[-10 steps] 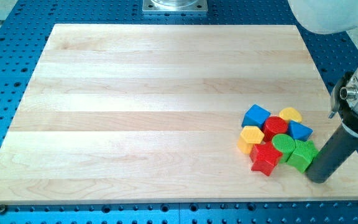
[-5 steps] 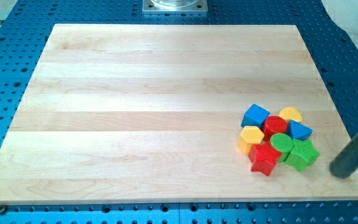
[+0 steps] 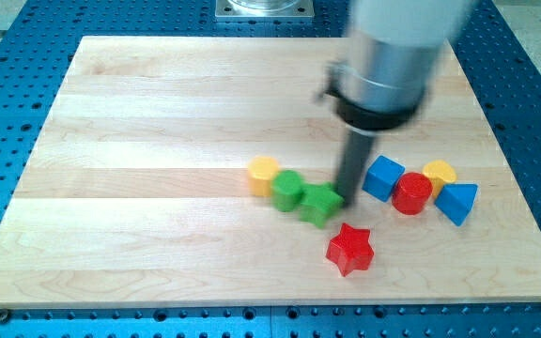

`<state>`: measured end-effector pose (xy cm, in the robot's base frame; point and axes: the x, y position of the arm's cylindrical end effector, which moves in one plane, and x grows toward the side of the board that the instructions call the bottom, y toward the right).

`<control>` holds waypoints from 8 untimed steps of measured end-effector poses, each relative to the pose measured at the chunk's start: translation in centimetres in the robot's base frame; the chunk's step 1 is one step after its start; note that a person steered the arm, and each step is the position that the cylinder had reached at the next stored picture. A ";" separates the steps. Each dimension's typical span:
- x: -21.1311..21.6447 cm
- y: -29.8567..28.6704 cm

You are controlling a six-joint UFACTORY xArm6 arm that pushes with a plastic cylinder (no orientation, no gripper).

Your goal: Move the green blocks to the bottom left of the hexagon

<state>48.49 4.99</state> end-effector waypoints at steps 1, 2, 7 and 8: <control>-1.4 2.1; 1.7 4.4; 0.1 -8.7; 1.2 -5.7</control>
<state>49.70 -0.75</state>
